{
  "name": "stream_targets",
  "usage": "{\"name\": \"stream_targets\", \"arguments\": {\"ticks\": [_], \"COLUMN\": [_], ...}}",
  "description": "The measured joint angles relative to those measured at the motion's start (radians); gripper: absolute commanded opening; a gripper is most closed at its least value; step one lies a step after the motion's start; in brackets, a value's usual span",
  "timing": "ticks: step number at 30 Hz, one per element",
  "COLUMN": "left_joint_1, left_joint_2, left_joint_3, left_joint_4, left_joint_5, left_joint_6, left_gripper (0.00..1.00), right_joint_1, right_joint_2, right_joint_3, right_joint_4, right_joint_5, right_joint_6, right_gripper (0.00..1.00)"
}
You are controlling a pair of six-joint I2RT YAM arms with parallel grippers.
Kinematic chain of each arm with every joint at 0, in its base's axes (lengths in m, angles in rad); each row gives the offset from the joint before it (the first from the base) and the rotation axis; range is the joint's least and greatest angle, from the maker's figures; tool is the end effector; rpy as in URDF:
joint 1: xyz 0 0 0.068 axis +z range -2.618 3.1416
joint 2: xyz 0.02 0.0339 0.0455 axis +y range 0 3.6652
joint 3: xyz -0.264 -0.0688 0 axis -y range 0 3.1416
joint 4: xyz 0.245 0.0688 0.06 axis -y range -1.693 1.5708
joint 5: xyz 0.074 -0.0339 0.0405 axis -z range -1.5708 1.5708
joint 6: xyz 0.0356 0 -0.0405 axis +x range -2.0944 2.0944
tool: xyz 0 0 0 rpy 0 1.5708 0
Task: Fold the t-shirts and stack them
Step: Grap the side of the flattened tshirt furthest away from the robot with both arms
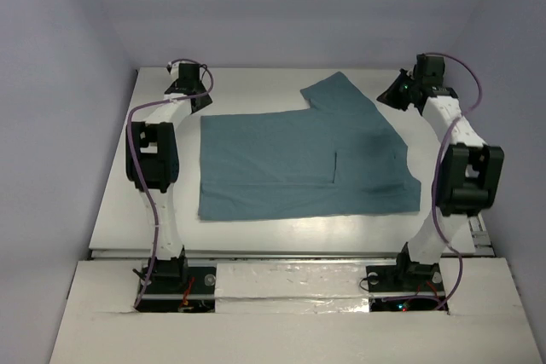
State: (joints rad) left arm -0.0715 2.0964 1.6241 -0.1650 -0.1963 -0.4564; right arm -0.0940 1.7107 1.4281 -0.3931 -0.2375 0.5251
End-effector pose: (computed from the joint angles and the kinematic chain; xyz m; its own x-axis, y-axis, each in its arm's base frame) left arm 0.4847 -0.0278 0.2190 -0.4947 -0.3979 -0.7726 -0.3390 0.9069 -0.2500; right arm 0.3926 -0.0286 0.2963 -0.5847 0.5445 -0.6014 0.2329 0.8228 0.5185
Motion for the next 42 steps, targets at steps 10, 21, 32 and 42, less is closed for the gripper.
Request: {"name": "stream_targets", "arguments": {"ticks": [10,21,32,42], "left_joint_1": [0.001,0.002,0.002,0.002], "left_joint_2": [0.119,0.109,0.108,0.108], "left_joint_3": [0.048,0.011,0.011,0.011], "left_joint_4": [-0.051,-0.01,-0.004,-0.006], "left_joint_5": [0.009,0.005,0.033,0.042], "left_joint_6": [0.026,0.036,0.031,0.03], "left_gripper": [0.38,0.29,0.14,0.0], "right_joint_1": [0.031,0.061,0.095,0.143], "right_joint_2": [0.732,1.096,1.197,1.212], "right_joint_3": [0.846,1.218,1.265,1.254], "right_joint_4": [-0.051,0.014,0.179,0.216], "right_joint_5": [-0.079,-0.035,-0.011,-0.016], "right_joint_6": [0.017,0.273,0.416,0.446], "right_gripper": [0.0,0.61,0.63,0.32]}}
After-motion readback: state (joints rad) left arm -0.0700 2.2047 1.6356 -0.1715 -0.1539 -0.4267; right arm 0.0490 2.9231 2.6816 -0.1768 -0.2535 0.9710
